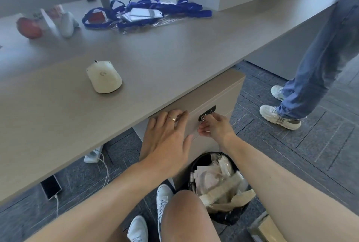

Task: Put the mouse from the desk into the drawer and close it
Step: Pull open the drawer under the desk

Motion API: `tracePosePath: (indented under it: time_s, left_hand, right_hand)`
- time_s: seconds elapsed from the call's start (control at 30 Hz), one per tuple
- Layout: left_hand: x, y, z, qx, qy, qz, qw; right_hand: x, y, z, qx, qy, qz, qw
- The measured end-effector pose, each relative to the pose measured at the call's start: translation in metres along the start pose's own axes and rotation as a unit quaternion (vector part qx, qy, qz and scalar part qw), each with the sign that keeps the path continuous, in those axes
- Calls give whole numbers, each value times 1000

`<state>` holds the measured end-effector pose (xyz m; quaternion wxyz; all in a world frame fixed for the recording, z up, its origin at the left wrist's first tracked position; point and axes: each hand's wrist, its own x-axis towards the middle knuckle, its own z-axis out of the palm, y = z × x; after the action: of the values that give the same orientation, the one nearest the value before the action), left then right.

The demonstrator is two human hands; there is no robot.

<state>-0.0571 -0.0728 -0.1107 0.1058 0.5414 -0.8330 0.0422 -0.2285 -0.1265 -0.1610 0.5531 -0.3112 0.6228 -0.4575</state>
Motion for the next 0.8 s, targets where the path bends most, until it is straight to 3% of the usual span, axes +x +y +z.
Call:
tracePosePath:
  time_s: [0.23, 0.8]
  left_hand:
    - [-1, -1, 2, -7, 12, -10, 1000]
    - [-7, 14, -3, 27, -34, -33, 999]
  right_hand:
    - [-15, 2, -4, 38, 19, 8, 999]
    - [-120, 58, -119, 23, 75, -4, 997]
